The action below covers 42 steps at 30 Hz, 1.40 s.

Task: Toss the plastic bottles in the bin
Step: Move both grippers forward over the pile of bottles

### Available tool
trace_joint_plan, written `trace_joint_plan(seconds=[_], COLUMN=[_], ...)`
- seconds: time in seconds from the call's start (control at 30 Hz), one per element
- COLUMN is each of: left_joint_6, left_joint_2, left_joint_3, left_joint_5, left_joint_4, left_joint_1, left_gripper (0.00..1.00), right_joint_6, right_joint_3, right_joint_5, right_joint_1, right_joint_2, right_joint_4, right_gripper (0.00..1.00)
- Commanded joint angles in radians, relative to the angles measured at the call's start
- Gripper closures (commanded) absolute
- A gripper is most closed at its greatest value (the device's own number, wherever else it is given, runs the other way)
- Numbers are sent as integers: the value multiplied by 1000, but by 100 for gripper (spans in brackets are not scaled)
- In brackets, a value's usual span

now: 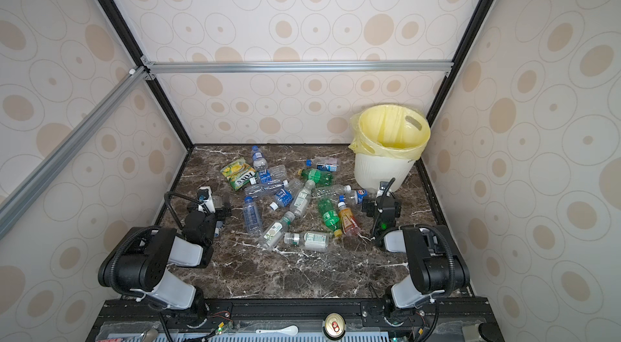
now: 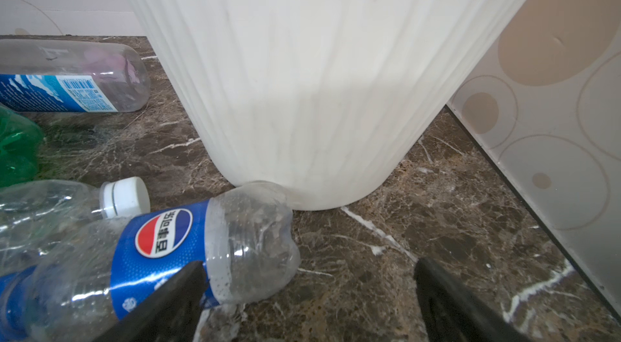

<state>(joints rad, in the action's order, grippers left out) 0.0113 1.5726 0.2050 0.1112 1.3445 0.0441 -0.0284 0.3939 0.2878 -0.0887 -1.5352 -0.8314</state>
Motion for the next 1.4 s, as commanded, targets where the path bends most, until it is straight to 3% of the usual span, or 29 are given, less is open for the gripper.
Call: trace_joint_plan(seconds=[0.0,0.13,0.23,0.4,0.53,0.67,0.73,0.83,1.03,1.17,1.37], left_joint_6=[3,6,14,42,114,280,343,385,478,576,609], left_joint_2=[-19,-78,-94,-207,-317,-378,-380,-365,-355,-325,-246], left_joint_3=[40,159,161,169,244,300,351,470,653,748,859], left_joint_5=[29,43,68,178,271,354,347,337,367,267,105], left_joint_4=[-43,-301,-314,-410,-616,-798,-913,-1129,-1410,-1535,-1591], left_joint_1=[-3,-5,-5,-4,-3,-1,5,34,117,166,271], left_gripper=[1,1,1,1,1,1,1,1,1,1,1], right_joint_6=[9,7,12,-24,-144,-346,-375,-407,-357,-330,-400], right_joint_3=[12,26,57,102,140,232,288,341,395,438,475], right_joint_5=[-3,8,16,123,216,182,126,131,102,114,14], right_joint_1=[6,5,6,4,4,4,4,3,-16,-95,-181], right_joint_2=[-4,14,59,163,254,327,348,369,405,393,375], right_joint_4=[-2,29,124,324,497,779,928,1074,1217,1291,1412], right_gripper=[0,0,0,0,0,0,0,0,0,0,0])
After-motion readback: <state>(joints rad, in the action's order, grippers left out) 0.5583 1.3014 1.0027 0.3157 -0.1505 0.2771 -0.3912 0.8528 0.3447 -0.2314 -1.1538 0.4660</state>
